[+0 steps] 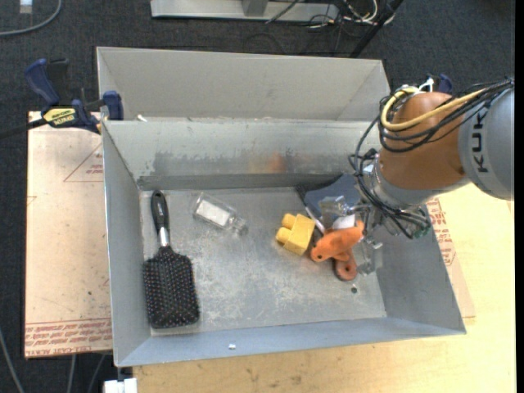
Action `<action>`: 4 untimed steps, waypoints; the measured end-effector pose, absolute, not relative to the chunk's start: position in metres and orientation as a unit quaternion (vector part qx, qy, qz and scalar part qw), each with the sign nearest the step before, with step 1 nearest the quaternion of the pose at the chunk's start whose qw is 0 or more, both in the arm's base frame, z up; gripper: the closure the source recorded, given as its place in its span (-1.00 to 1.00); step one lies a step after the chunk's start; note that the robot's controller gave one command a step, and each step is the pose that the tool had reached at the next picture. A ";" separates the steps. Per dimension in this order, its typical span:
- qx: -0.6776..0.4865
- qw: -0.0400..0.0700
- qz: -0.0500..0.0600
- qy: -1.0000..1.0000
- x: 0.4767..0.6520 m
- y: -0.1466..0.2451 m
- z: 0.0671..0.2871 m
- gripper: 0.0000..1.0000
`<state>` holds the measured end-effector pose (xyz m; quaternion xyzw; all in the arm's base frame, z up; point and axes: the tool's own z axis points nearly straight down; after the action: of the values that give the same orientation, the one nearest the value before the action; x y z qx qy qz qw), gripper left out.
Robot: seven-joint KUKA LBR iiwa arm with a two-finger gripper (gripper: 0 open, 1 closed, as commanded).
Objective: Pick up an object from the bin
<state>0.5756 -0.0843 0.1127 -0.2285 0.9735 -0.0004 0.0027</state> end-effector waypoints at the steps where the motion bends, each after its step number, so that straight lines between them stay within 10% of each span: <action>1: -0.290 0.007 0.000 0.957 0.605 -0.119 0.071 -1.00; 2: -0.399 0.006 -0.002 0.917 0.592 -0.106 0.072 -1.00; 3: -0.289 0.004 0.000 0.957 0.604 -0.120 0.071 1.00; 4: -0.289 0.004 0.000 0.957 0.604 -0.121 0.071 1.00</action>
Offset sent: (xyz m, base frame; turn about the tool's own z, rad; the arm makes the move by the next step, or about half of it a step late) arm 0.0046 -0.0122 -0.0427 -0.5203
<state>0.6043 -0.1205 0.0713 -0.2891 0.9573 0.0002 0.0044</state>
